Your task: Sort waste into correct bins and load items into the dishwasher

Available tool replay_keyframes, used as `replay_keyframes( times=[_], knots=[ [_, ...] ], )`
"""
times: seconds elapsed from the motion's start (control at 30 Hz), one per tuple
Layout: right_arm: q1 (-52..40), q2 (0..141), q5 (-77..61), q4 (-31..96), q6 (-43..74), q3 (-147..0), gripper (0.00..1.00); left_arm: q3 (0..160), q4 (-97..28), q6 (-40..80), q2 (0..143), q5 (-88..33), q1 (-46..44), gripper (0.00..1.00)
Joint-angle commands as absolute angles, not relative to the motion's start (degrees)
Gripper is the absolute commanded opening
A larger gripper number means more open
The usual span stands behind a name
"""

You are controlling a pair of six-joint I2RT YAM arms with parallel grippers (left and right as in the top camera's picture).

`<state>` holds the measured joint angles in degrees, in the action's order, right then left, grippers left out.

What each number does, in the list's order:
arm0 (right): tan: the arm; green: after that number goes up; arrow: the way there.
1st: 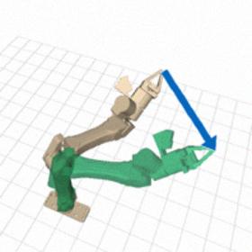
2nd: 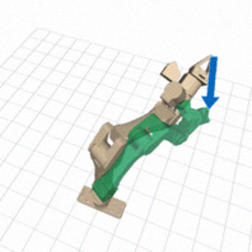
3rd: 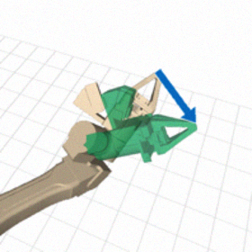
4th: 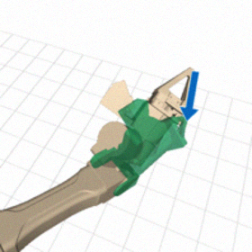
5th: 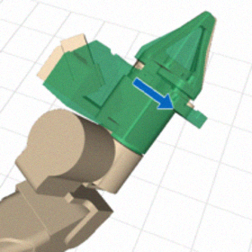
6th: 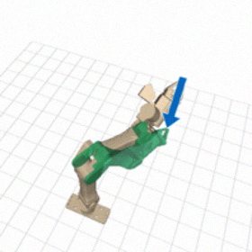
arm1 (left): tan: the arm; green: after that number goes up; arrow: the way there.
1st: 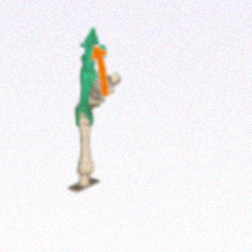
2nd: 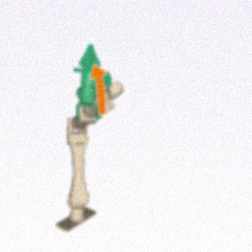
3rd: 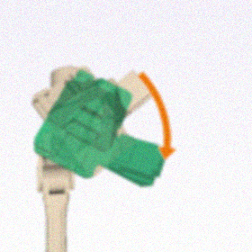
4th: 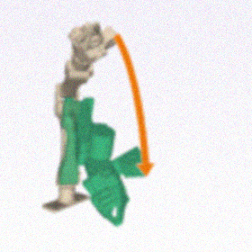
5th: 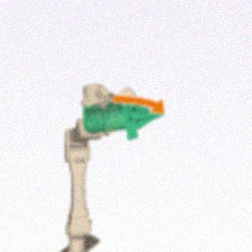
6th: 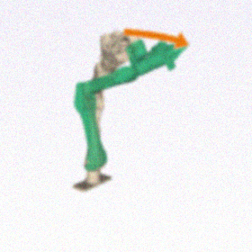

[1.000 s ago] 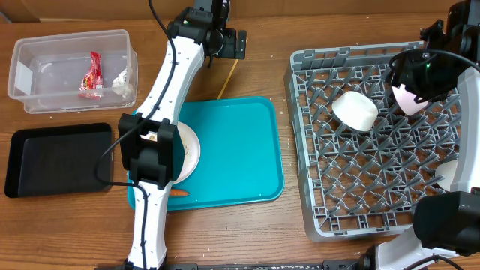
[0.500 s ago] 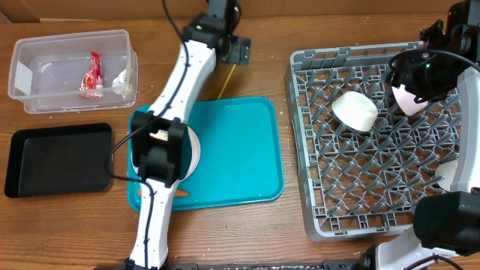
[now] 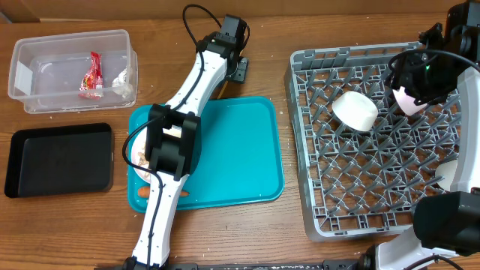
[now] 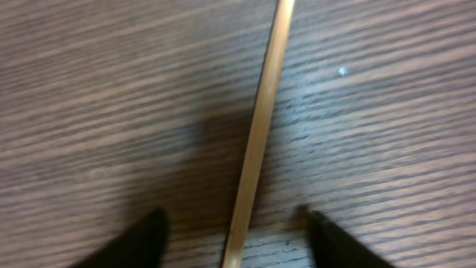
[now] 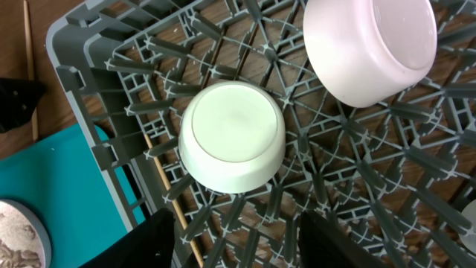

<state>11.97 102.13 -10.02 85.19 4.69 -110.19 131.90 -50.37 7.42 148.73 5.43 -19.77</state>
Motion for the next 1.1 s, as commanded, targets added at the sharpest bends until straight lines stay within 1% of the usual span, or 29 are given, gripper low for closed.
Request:
replay_keyframes(
  times=[0.0,0.07,0.1,0.13,0.17,0.2,0.4,0.53,0.6,0.7,0.8,0.97,1.07],
  knots=[
    [11.97,102.24,-9.52,85.43,4.43,-111.37,0.56,132.27,-51.55,6.83,151.00,6.13,-19.51,0.25],
    [11.97,102.24,-9.52,85.60,4.45,-111.37,0.56,132.25,-52.07,6.83,151.00,6.17,-19.51,0.12],
    [11.97,102.24,-9.52,85.65,4.43,-111.37,0.56,132.27,-52.31,6.83,151.00,6.20,-19.46,0.09],
    [11.97,102.24,-9.52,85.67,4.43,-111.37,0.56,132.25,-52.47,6.83,151.00,6.17,-19.42,0.09],
    [11.97,102.24,-9.52,85.67,4.43,-111.37,0.56,132.27,-52.60,6.81,151.00,6.20,-19.40,0.05],
    [11.97,102.24,-9.52,85.65,4.45,-111.37,0.56,132.25,-52.80,6.81,151.02,6.20,-19.40,0.04],
    [11.97,102.24,-9.52,85.69,4.43,-111.37,0.56,132.27,-53.01,6.81,151.02,6.59,-19.09,0.04],
    [11.97,102.24,-9.52,85.76,4.43,-111.37,0.56,132.27,-49.71,6.85,151.00,8.32,-18.41,0.04],
    [11.97,102.24,-9.52,85.97,4.43,-111.37,0.56,132.29,-47.24,7.64,151.00,7.86,-17.56,0.04],
    [11.97,102.24,-9.52,86.26,4.43,-111.37,0.56,132.29,-46.76,10.41,151.00,6.98,-16.78,0.04],
    [11.97,102.24,-9.52,86.41,4.43,-111.37,0.56,132.31,-46.26,10.52,150.95,4.75,-16.25,0.04],
    [11.97,102.24,-9.52,86.48,4.45,-111.37,0.56,134.98,-47.27,10.52,150.93,2.26,-16.12,0.04],
    [11.97,102.24,-9.52,86.63,4.45,-111.37,0.56,139.00,-51.55,10.55,150.93,0.64,-16.10,0.04]
  ],
)
